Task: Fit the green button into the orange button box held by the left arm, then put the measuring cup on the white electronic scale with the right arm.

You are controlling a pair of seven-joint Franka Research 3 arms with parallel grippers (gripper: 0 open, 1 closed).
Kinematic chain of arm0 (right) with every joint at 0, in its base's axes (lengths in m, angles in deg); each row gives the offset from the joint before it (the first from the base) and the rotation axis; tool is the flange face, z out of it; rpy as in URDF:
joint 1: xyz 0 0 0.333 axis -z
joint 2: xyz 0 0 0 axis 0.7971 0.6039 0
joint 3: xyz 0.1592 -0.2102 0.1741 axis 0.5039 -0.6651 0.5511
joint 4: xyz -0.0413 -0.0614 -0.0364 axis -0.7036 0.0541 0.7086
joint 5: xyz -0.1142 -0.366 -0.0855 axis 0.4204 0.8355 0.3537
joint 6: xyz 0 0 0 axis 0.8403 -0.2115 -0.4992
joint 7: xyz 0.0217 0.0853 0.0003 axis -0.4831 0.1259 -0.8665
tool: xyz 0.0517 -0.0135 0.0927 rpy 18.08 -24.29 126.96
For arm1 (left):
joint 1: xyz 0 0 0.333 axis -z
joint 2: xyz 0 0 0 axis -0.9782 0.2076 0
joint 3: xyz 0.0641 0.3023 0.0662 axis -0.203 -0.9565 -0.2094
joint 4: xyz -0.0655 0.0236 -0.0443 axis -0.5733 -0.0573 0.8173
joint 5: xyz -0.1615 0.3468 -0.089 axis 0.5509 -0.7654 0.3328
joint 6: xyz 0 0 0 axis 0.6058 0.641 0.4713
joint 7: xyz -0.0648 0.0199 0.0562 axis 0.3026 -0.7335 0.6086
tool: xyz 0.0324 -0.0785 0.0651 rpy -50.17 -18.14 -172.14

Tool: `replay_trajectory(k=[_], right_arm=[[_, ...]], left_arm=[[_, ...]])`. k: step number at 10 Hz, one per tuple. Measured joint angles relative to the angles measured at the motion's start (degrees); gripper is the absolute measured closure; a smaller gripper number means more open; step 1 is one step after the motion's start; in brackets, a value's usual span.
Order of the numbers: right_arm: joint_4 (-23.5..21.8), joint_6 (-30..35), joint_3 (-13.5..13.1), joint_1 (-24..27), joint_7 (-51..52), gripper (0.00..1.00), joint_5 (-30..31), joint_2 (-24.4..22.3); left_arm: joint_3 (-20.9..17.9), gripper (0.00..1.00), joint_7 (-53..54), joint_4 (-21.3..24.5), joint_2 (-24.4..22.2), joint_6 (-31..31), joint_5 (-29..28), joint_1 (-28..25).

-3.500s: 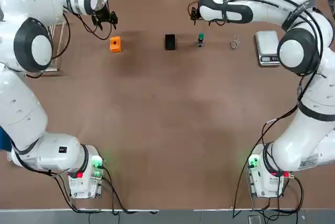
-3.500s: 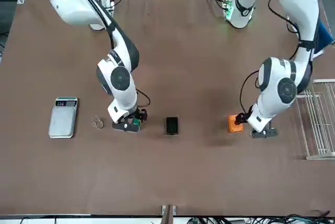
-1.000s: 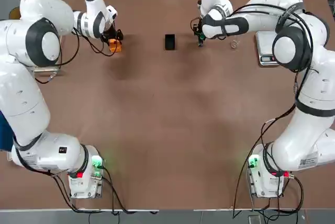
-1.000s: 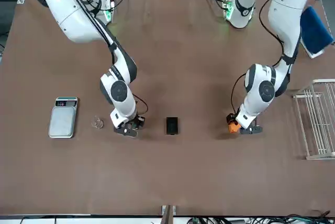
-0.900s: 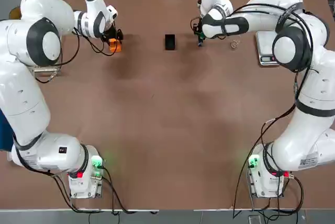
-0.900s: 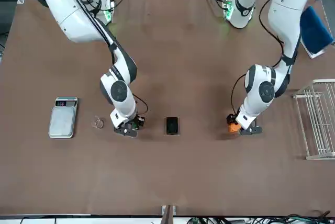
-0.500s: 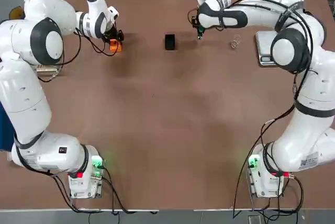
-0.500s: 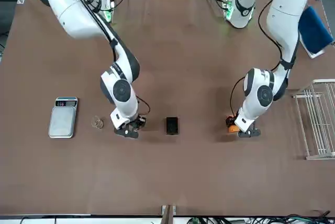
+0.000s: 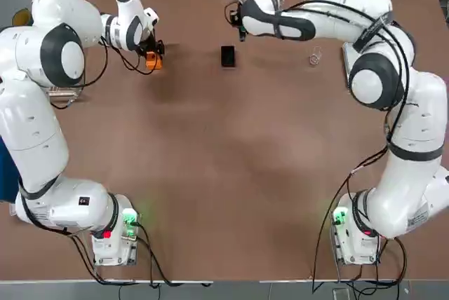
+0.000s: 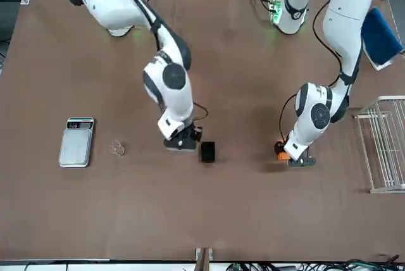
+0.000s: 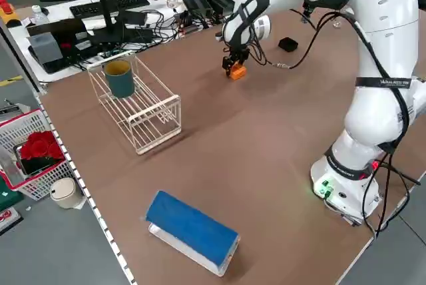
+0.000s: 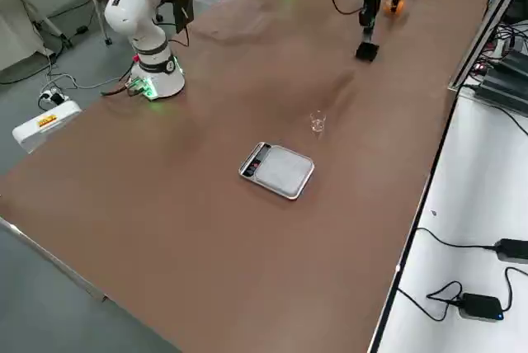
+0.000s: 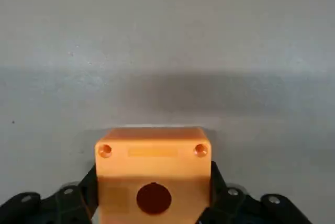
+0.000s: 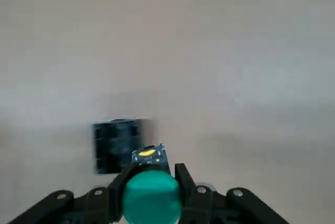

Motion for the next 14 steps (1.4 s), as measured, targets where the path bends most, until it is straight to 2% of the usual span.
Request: replay_trajectory(k=[2, 3, 5, 6, 12, 14], right_arm=[[3.9, -0.1, -0.2, -2.3, -2.5, 0.62, 0.0, 3.9], [5.4, -0.6, -0.5, -3.2, -3.9, 0.62, 0.0, 6.1], [8.6, -1.9, -3.8, -6.7, -5.4, 0.62, 0.0, 9.8], [9.8, -2.7, -5.0, -8.1, -5.6, 0.62, 0.0, 11.0], [11.3, -5.5, -6.4, -8.6, -6.4, 0.62, 0.0, 13.9], [11.3, -6.5, -6.4, -8.7, -7.2, 0.62, 0.0, 14.4]], left_arm=[[0.0, 0.21, 0.0, -1.8, -0.8, 2.2, 0.0, -0.1], [0.0, 0.21, 0.0, -4.5, -1.3, 6.7, 0.0, -0.2], [0.1, 0.21, -0.1, -12.3, -2.0, 16.9, 0.0, -0.2], [0.1, 0.21, -0.1, -14.5, -2.1, 18.8, 0.1, -0.2], [0.7, 0.21, -0.7, -18.9, -1.9, 19.3, 3.3, 1.3], [0.8, 0.21, -0.9, -20.4, -1.8, 21.6, 3.4, 3.4]])
